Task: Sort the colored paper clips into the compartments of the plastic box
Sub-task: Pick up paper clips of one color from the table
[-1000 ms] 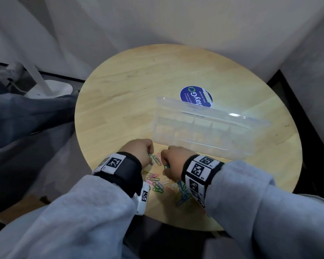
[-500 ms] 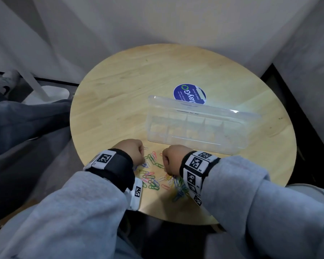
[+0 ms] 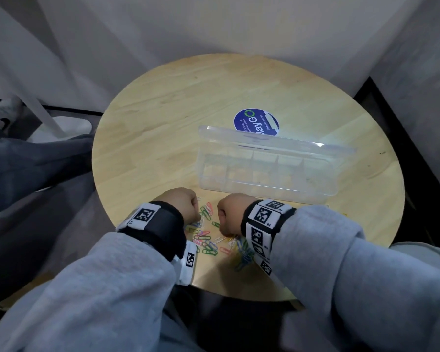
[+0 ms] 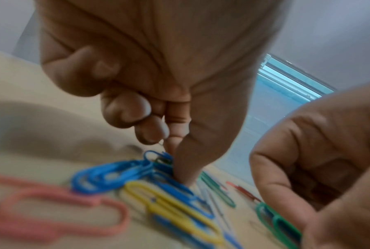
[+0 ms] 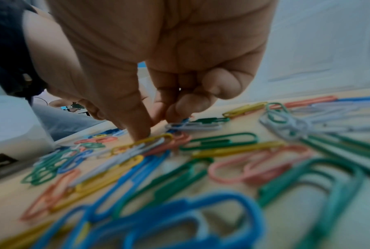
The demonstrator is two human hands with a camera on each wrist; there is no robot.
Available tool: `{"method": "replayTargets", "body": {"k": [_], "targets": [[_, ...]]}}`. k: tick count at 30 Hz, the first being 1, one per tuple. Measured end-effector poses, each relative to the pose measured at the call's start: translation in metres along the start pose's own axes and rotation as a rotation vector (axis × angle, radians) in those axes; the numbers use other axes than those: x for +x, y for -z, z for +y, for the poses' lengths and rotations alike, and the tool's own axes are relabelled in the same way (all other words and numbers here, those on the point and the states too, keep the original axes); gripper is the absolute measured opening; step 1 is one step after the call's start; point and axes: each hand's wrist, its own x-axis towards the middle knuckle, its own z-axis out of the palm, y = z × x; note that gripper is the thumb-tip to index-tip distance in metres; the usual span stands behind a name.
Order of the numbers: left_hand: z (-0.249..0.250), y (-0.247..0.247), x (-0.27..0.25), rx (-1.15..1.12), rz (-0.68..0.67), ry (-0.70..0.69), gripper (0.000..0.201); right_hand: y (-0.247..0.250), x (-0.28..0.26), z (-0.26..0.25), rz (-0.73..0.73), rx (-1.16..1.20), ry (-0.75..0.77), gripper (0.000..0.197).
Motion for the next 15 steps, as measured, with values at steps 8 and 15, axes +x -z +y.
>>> {"method": "replayTargets", "body": {"k": [8,15], "targets": [[-0.006,0.012,-0.011,-0.274,0.051,-0.091,0.015,0.007,-0.017,0.012,0.051,0.241,0.030,0.024],[-0.016,0.022,-0.029,-0.619,0.094,-0.147,0.023,-0.007,-0.024,0.025,0.075,0.993,0.029,0.029]]}}
